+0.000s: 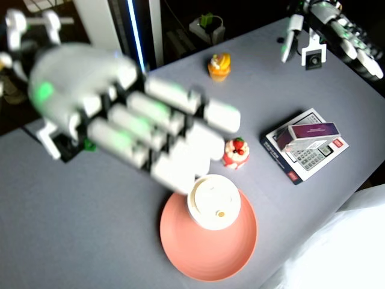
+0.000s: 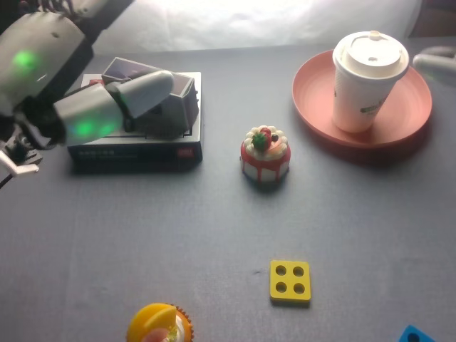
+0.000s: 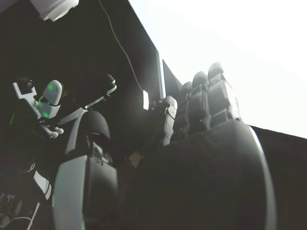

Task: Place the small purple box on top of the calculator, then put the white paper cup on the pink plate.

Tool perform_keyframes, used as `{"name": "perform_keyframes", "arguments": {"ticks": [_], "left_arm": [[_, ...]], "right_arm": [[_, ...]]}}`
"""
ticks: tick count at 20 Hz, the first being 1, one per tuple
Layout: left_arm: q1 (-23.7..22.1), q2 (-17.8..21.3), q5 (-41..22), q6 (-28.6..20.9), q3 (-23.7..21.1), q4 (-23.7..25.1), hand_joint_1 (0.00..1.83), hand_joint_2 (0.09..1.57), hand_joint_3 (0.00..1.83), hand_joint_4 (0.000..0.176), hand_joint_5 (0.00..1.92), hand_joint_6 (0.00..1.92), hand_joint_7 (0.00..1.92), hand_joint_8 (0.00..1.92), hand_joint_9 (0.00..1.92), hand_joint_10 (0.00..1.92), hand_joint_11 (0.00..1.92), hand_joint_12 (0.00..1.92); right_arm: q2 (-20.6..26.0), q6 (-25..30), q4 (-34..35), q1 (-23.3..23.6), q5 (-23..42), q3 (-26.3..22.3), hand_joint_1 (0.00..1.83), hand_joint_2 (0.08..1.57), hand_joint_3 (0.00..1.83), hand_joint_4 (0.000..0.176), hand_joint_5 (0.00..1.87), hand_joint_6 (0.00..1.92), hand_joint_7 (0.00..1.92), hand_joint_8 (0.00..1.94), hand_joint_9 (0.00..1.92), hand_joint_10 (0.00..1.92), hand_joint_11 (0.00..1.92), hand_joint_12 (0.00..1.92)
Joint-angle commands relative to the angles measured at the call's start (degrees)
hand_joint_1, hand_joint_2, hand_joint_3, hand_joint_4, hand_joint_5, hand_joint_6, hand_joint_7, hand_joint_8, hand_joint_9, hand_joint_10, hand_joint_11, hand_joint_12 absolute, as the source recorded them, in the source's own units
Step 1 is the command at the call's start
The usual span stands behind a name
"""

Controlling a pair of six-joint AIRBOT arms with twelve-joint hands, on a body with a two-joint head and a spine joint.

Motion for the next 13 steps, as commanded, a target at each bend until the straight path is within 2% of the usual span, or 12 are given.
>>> {"name": "perform_keyframes", "arguments": {"ticks": [1,2,3,4,6,7,8,9,10,11,12,13], "left_arm": [[-0.1,0.5,-10.6,-0.1,-0.4,-0.8,0.32,1.34,0.02,0.119,0.00,0.00,0.00,0.00,0.00,0.00,0.00,0.00],[0.5,0.6,-12.3,-0.1,-0.9,-1.0,0.39,1.33,0.01,0.121,0.00,0.00,0.00,0.00,0.00,0.00,0.00,0.00],[1.2,0.8,-14.1,-0.1,-1.4,-1.1,0.40,1.32,0.01,0.082,0.00,0.00,0.00,0.00,0.00,0.00,0.01,0.01],[1.9,1.0,-15.9,-0.1,-2.0,-1.2,0.44,1.34,0.01,0.065,0.00,0.00,0.00,0.00,0.00,0.00,0.00,0.00],[2.9,1.8,-19.1,0.0,-3.3,-1.3,0.50,1.37,0.02,0.139,0.00,0.00,0.00,0.00,0.00,0.00,0.00,0.00],[3.4,2.1,-20.9,0.0,-3.8,-1.4,0.43,1.36,0.01,0.169,0.00,0.00,0.00,0.00,0.00,0.00,0.00,0.00],[3.9,2.4,-22.1,0.1,-4.2,-1.5,0.45,1.40,0.02,0.154,0.00,0.00,0.00,0.00,0.00,0.00,0.00,0.00],[4.3,2.7,-22.9,0.1,-4.6,-1.5,0.53,1.41,0.02,0.095,0.00,0.00,0.00,0.00,0.00,0.00,0.00,0.00],[4.5,2.8,-23.7,0.1,-4.8,-1.6,0.61,1.47,0.03,0.068,0.00,0.00,0.00,0.00,0.00,0.00,0.00,0.00],[4.5,3.0,-24.8,0.0,-4.9,-1.9,0.63,1.49,0.03,0.083,0.00,0.00,0.00,0.00,0.00,0.00,0.00,0.00],[4.6,3.1,-25.9,0.0,-5.0,-2.0,0.65,1.35,0.00,0.105,0.00,0.00,0.00,0.00,0.00,0.00,0.01,0.01],[4.6,3.2,-26.5,0.0,-5.2,-2.0,0.68,1.36,0.00,0.080,0.00,0.00,0.00,0.00,0.00,0.00,0.00,0.00]], "right_arm": [[0.9,0.1,0.0,-0.7,12.2,-0.7,0.62,1.01,0.00,0.093,0.00,0.00,0.00,0.00,0.00,0.00,0.00,0.00],[1.6,0.1,0.0,-2.6,15.6,-1.8,0.60,1.04,0.00,0.098,0.00,0.00,0.00,0.00,0.00,0.00,0.00,0.00],[2.6,0.1,0.0,-4.7,19.8,-3.1,0.57,1.05,0.01,0.089,0.00,0.00,0.00,0.00,0.00,0.00,0.00,0.00],[3.4,0.1,0.1,-6.6,22.8,-4.0,0.57,1.05,0.01,0.098,0.00,0.00,0.00,0.00,0.00,0.00,0.00,0.00],[4.3,0.1,0.2,-9.2,27.9,-5.3,0.62,1.03,0.00,0.079,0.00,0.00,0.00,0.00,0.00,0.00,0.00,0.00],[4.7,0.1,0.2,-10.2,29.8,-5.9,0.62,1.03,0.00,0.087,0.00,0.00,0.00,0.00,0.00,0.00,0.00,0.00],[5.1,0.1,0.2,-11.0,31.6,-6.3,0.58,1.10,0.03,0.105,0.00,0.00,0.00,0.00,0.00,0.00,0.00,0.00],[5.5,0.1,0.2,-11.7,33.3,-6.8,0.59,1.09,0.02,0.116,0.00,0.00,0.00,0.00,0.00,0.00,0.00,0.00],[5.9,0.1,0.2,-12.1,34.3,-7.2,0.53,1.09,0.02,0.092,0.00,0.00,0.00,0.00,0.00,0.00,0.00,0.00],[6.1,0.6,0.2,-12.3,35.1,-7.4,0.53,1.07,0.01,0.086,0.00,0.00,0.00,0.00,0.00,0.00,0.00,0.00],[6.1,1.0,0.1,-12.5,36.1,-7.4,0.48,1.10,0.02,0.078,0.00,0.00,0.00,0.00,0.00,0.00,0.00,0.00],[6.1,1.0,0.2,-12.8,37.0,-7.5,0.38,1.16,0.04,0.114,0.00,0.00,0.00,0.00,0.00,0.00,0.00,0.00]]}}
